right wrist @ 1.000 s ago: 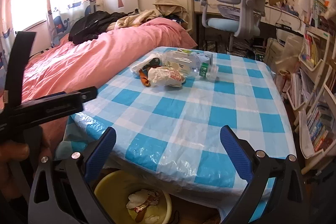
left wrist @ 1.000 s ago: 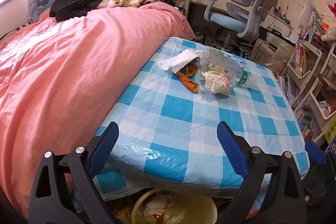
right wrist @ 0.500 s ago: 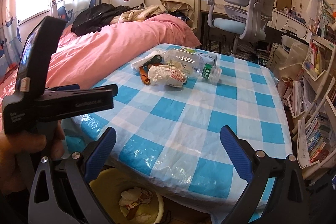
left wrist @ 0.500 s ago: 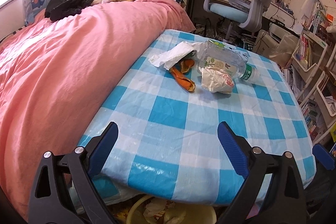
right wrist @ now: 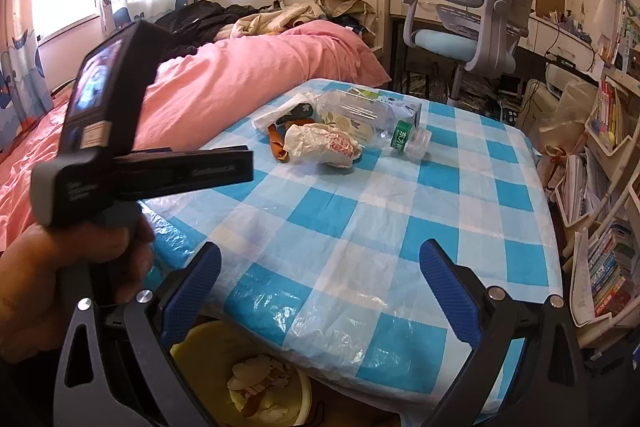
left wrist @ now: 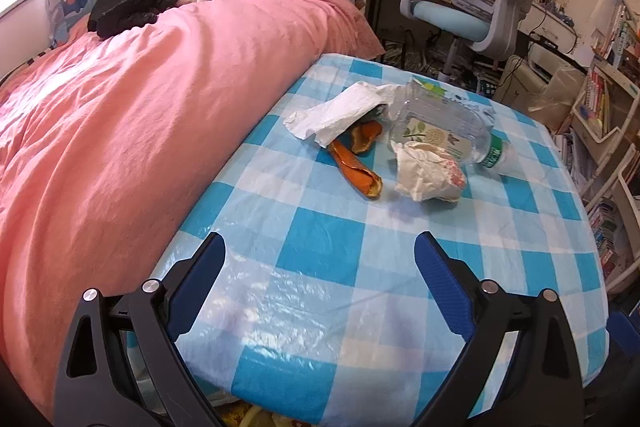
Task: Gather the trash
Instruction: 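Grasp the orange food scrap with the left tool while the right tool grasps the crumpled tissue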
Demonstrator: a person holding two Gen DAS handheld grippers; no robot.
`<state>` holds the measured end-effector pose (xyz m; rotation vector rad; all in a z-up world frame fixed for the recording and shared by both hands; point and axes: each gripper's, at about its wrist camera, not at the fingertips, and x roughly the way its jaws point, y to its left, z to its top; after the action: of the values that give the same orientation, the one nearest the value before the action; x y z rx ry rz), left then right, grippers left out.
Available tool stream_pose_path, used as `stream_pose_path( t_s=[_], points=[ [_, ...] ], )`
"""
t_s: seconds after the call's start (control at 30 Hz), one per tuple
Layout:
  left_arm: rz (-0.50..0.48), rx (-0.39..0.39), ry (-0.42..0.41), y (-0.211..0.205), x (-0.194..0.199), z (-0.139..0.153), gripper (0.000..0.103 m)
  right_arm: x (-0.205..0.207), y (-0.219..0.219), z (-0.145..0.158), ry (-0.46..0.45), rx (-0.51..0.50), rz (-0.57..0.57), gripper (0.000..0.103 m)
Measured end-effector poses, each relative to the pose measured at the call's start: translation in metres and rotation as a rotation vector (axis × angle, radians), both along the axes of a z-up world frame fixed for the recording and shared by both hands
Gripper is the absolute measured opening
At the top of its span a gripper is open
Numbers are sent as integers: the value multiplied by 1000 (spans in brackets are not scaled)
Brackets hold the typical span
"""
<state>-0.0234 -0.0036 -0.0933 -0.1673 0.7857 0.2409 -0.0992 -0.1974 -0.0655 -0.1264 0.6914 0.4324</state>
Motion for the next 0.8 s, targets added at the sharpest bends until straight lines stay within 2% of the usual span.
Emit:
stream_pose_path(
  t_s=[0.27,0.47,0.8],
  points=[
    [34,-29,31,15,18,-8,92,1,4,-5,10,-31,-2,95],
    [25,-20,51,18,33,-14,92,1,6,-9,18,-59,3,95],
    [25,-37,81,31,81,-28,92,10,11,-14,60,-55,12,95]
  ],
)
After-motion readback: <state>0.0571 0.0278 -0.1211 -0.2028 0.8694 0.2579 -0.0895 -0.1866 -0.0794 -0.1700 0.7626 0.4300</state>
